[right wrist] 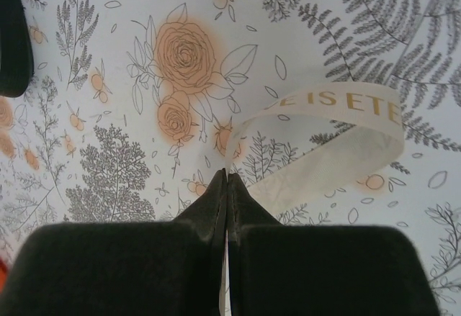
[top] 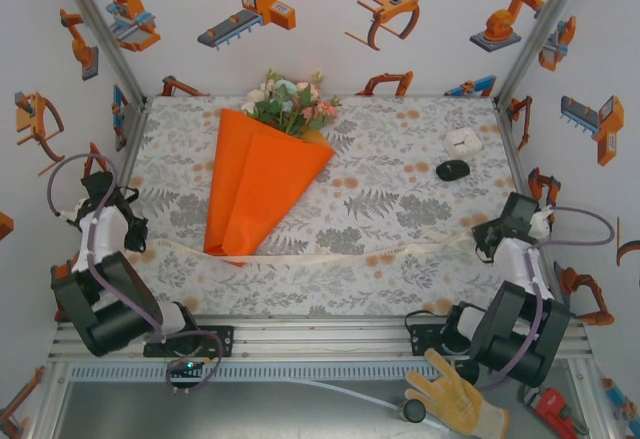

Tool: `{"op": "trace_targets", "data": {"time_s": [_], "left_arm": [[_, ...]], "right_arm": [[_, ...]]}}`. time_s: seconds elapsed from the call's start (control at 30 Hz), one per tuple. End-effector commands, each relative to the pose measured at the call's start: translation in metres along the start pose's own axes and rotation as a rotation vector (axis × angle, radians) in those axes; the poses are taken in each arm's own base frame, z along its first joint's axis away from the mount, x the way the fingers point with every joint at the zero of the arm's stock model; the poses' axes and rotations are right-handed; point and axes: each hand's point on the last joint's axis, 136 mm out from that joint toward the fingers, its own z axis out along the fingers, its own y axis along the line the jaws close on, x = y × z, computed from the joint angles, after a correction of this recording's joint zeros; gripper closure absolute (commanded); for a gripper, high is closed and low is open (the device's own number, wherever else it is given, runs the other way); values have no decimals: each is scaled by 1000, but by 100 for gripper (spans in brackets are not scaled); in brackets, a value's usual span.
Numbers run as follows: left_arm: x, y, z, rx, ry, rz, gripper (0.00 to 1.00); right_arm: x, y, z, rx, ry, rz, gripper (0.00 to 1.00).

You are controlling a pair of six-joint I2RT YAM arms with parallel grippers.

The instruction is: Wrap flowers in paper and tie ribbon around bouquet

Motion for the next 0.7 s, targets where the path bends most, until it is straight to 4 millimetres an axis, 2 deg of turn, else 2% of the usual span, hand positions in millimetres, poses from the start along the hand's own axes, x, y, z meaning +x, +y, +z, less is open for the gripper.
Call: {"op": "trace_targets", "data": {"time_s": [0.0, 0.03, 0.1, 0.17, 0.27, 0.37, 0.43, 0.5, 0.57, 0.63, 0.67], "left_arm": [[-3, -22, 15, 46, 47, -5, 100], [-1, -15, 18, -4, 63, -10, 99], [4, -7, 22, -65, 74, 8, 88], [10, 3, 21, -102, 86, 8, 88], [14, 14, 7, -96, 60, -13, 89], [7, 31, -15, -101, -21, -48, 90], [2, 37, -22, -90, -73, -68, 88], [2, 36, -18, -78, -66, -77, 84], [8, 27, -8, -59, -14, -59, 81], [15, 14, 4, -30, 55, -41, 75], [18, 13, 8, -45, 82, -42, 66]], "right_arm": [[-2, 2, 4, -22, -13, -48, 100], [-1, 2, 4, -27, -8, -56, 100], [0, 5, 1, -40, 1, -77, 100], [-1, 8, -4, -52, -3, -88, 98], [-5, 12, -17, -70, -25, -105, 99], [-13, -3, -30, 1, -91, -113, 98], [-16, -13, -31, 42, -118, -115, 97], [-15, -20, -28, 83, -120, -112, 94], [-13, -21, -23, 90, -99, -105, 91], [-11, -13, -20, 51, -75, -101, 80], [-10, -5, -21, 15, -59, -108, 74]]}}
